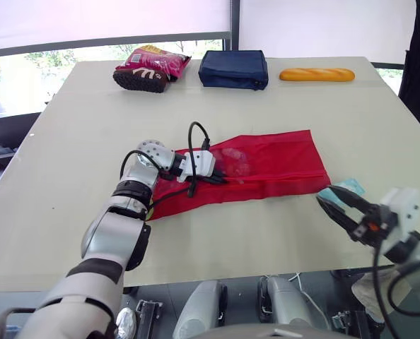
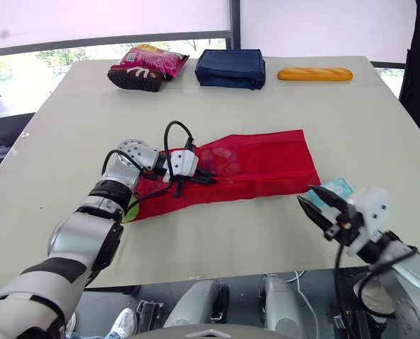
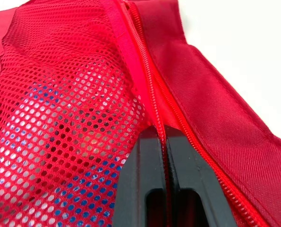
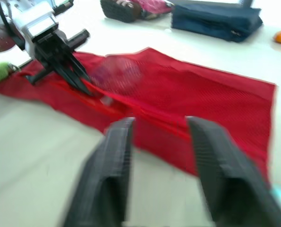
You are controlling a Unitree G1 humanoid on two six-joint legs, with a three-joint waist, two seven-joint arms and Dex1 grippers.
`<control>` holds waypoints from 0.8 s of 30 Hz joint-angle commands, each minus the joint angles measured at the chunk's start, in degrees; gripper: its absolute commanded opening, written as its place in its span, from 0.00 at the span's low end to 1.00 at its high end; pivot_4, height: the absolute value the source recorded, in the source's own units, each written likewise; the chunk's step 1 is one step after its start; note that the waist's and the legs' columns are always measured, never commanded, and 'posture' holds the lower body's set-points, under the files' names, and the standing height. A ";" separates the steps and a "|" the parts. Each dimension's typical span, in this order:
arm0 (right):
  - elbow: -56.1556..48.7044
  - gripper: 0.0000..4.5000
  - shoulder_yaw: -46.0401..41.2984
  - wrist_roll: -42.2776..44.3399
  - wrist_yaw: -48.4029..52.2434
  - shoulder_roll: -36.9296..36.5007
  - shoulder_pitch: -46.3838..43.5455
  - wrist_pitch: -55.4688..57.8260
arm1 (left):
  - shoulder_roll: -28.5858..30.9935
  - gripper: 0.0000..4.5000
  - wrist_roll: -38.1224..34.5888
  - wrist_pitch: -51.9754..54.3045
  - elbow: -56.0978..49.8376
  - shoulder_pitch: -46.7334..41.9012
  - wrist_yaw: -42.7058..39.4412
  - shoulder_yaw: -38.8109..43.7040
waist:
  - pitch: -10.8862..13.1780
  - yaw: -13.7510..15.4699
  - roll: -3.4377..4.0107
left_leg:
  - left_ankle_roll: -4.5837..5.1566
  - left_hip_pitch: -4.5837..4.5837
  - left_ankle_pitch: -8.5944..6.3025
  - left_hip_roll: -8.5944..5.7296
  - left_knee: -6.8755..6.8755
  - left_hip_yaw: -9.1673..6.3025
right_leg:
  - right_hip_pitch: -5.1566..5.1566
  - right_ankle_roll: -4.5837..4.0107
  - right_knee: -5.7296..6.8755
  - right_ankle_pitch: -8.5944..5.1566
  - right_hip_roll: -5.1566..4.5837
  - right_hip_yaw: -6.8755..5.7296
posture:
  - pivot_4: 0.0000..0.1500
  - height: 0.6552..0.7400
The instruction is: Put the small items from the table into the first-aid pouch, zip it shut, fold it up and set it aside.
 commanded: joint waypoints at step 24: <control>-1.01 1.00 -15.46 7.65 3.27 -3.51 9.31 -6.74 | -5.24 0.99 0.17 13.59 -17.24 0.57 11.44 -1.16 | 0.01 1.48 0.00 | 0.16 0.59 -0.11 0.12 -0.06 -0.03 | 0.80 0.04 -0.47 -0.01 -0.11 -0.09 | 1.00 0.99</control>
